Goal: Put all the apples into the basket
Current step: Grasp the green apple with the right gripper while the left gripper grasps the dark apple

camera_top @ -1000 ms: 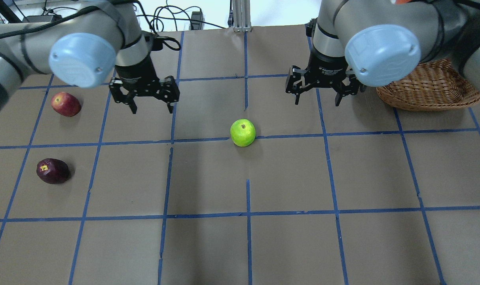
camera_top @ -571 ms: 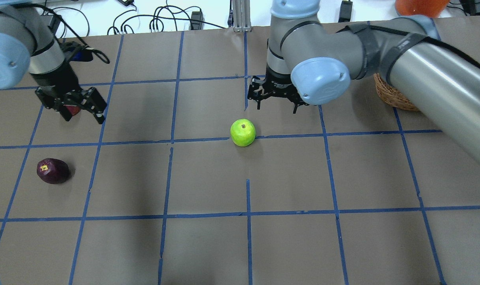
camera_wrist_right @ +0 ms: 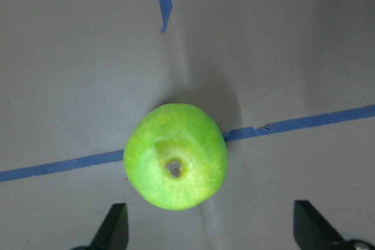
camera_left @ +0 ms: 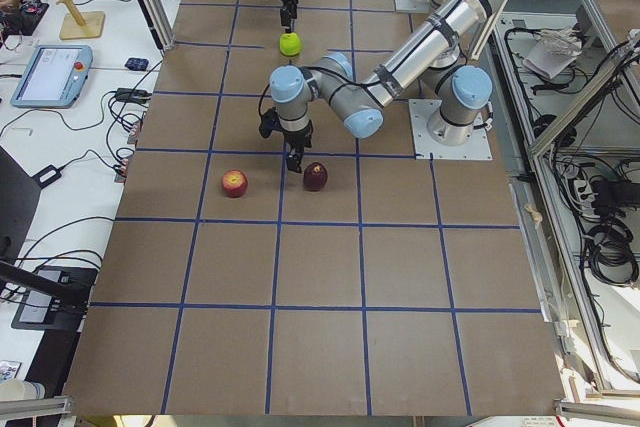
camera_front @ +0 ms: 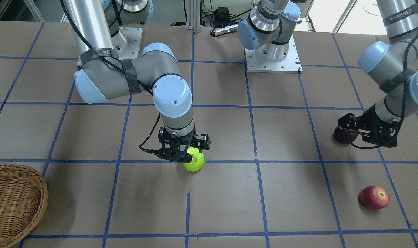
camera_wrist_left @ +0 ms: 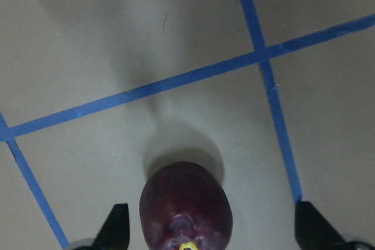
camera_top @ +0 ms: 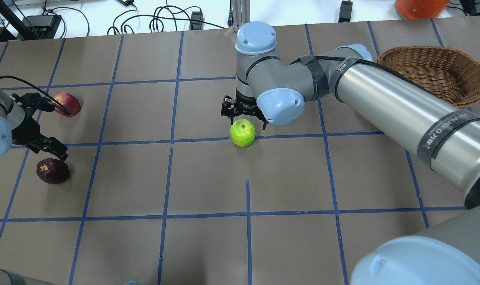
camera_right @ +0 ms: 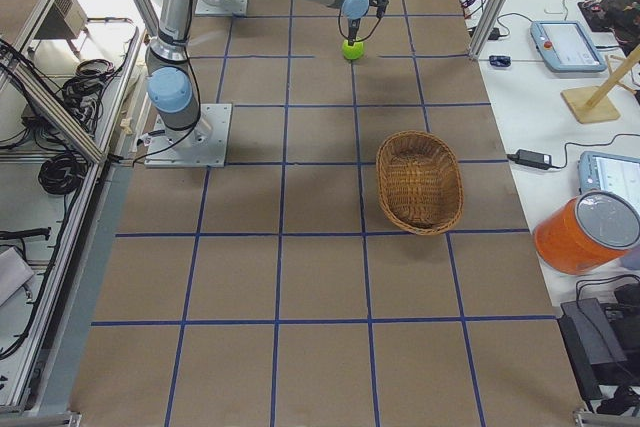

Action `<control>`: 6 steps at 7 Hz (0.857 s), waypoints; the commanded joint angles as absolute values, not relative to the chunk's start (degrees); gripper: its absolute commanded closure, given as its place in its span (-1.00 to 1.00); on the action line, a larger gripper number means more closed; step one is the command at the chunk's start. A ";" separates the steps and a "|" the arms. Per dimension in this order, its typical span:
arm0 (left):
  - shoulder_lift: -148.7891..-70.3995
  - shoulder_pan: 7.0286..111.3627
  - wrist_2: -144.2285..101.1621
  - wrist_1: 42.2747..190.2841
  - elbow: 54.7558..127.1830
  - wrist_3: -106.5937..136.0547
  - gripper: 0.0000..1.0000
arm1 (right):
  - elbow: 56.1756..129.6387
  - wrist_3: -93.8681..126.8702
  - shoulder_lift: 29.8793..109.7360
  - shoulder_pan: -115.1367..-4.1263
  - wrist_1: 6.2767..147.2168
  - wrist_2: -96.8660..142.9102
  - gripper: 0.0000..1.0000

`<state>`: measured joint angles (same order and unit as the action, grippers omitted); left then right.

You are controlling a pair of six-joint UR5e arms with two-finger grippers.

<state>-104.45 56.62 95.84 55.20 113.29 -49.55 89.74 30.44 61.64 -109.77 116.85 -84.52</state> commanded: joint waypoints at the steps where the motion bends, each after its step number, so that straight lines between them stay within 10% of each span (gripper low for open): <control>1: -106.25 56.16 100.51 51.59 116.11 -49.66 -1.00 | 89.74 30.41 60.29 -109.86 117.77 -84.20 -1.00; 5: -109.95 56.16 102.13 51.06 115.85 -47.99 -1.00 | 89.74 29.97 57.93 -109.86 118.65 -80.69 -1.00; 6: -109.52 56.25 102.22 51.15 115.40 -48.16 -0.07 | 89.74 29.97 57.05 -109.86 119.70 -80.68 -1.00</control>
